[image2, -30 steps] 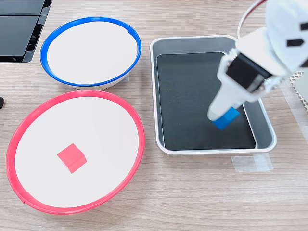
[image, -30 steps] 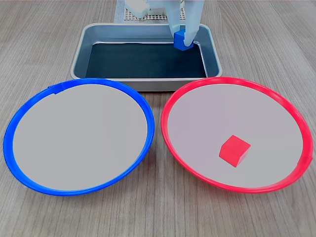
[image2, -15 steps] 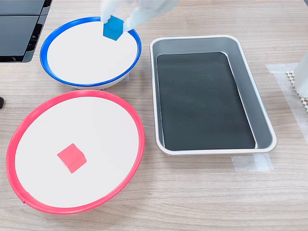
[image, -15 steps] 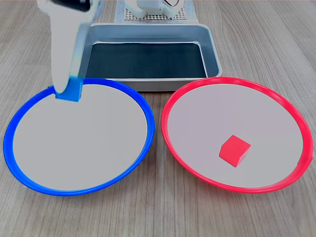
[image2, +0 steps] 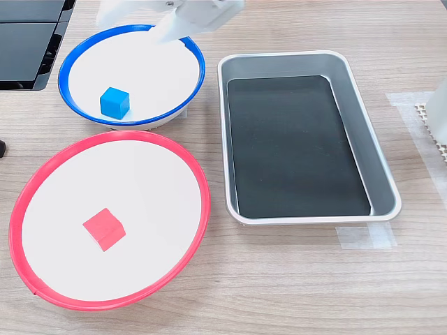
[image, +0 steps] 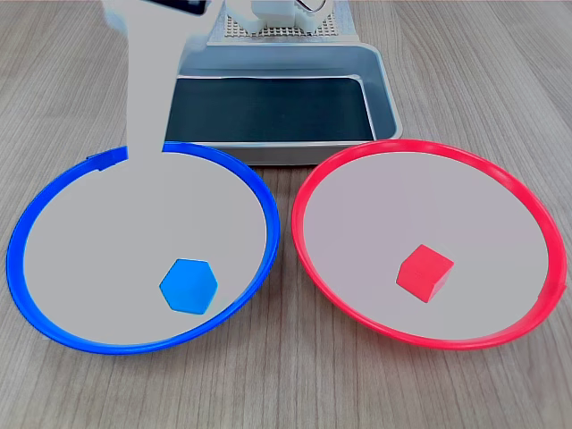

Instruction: Move two blocks from tray to matching dishes

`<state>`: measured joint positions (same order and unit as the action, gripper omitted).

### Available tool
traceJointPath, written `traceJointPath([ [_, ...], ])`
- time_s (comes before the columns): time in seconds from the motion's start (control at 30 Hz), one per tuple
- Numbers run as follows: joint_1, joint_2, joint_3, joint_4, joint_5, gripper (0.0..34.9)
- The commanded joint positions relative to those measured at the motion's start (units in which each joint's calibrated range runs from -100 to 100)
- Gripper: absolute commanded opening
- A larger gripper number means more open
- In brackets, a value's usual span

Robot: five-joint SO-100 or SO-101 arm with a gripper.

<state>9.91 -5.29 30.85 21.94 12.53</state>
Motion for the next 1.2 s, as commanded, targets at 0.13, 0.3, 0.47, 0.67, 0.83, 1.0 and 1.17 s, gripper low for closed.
traceJointPath([
  [0.13,-5.44,-43.37,38.56,-6.05,-7.42,0.1],
  [0.3,-6.38,-70.41,60.04,-2.42,-12.45,0.1],
  [0.47,-6.1,-84.31,69.15,7.15,-12.65,0.1],
  [0.67,-7.23,-91.3,69.15,19.78,-14.55,0.1],
  [0.83,-7.42,-93.78,69.15,25.4,-15.34,0.1],
  [1.0,-7.04,-93.78,69.15,25.48,-15.24,0.3],
  [1.17,-7.04,-93.78,69.15,25.48,-15.24,0.4],
])
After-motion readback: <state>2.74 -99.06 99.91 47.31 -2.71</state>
